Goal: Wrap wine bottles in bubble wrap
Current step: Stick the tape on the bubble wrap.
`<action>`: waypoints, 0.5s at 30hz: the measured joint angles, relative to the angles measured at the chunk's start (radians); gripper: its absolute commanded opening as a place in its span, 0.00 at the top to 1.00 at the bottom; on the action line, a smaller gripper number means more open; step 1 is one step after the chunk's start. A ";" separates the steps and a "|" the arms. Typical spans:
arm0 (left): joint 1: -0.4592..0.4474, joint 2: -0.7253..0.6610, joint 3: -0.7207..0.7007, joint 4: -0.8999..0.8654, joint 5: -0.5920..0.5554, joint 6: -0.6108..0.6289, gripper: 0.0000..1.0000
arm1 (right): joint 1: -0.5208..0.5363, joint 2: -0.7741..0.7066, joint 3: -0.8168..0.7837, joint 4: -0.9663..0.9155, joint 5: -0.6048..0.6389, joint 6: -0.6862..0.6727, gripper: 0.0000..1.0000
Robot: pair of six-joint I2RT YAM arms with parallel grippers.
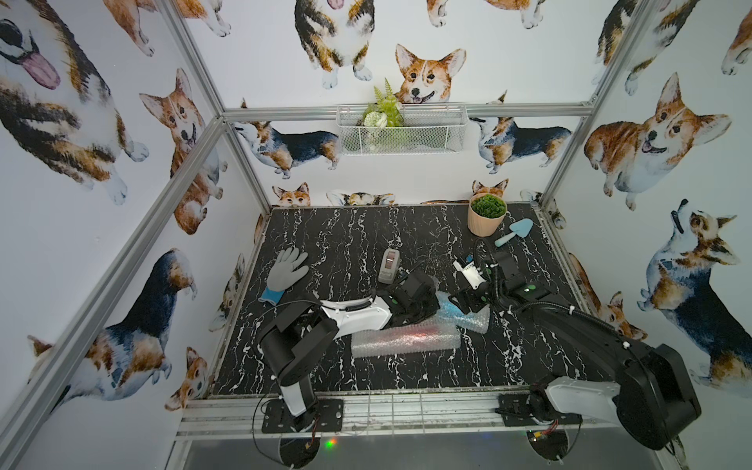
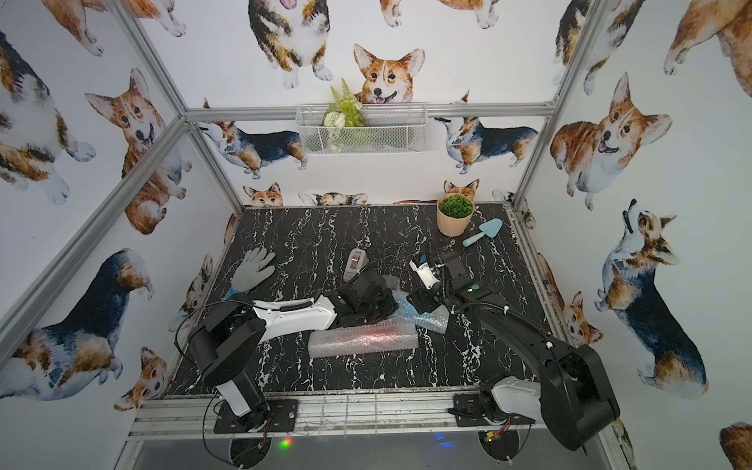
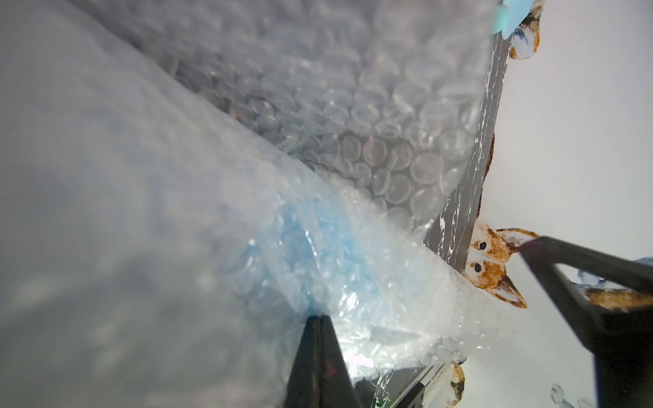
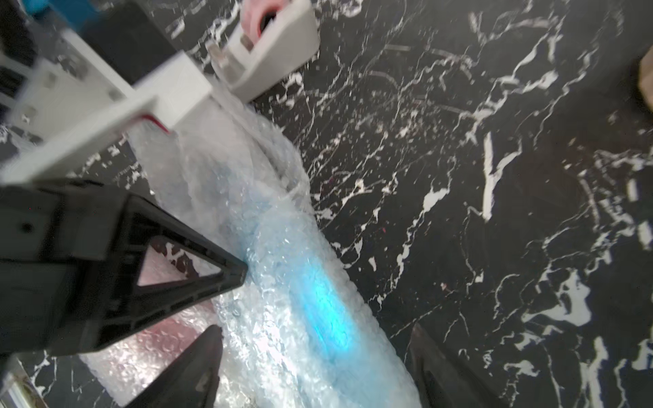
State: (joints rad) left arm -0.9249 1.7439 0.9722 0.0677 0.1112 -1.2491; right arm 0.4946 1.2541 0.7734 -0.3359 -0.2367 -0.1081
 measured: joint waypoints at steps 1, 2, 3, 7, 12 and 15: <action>0.000 0.000 0.000 0.000 0.000 0.000 1.00 | -0.001 0.024 0.000 -0.001 -0.008 -0.013 0.17; 0.000 0.000 0.000 0.000 0.000 0.000 1.00 | -0.003 0.039 0.000 -0.005 -0.016 -0.024 0.17; 0.000 0.000 0.000 0.000 0.000 0.001 1.00 | -0.003 0.051 0.000 -0.007 -0.021 -0.034 0.17; 0.000 0.002 0.001 0.001 0.005 0.005 1.00 | -0.004 0.101 0.013 -0.011 -0.027 -0.067 0.18; 0.000 0.005 0.006 0.000 0.007 0.008 1.00 | -0.004 0.170 0.044 -0.012 -0.023 -0.080 0.19; 0.000 0.005 0.007 0.000 0.008 0.008 1.00 | -0.004 0.204 0.072 -0.020 0.000 -0.084 0.19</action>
State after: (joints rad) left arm -0.9249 1.7493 0.9794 0.0681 0.1188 -1.2411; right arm 0.4908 1.4586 0.8452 -0.3561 -0.2367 -0.1917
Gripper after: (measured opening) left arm 0.049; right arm 0.813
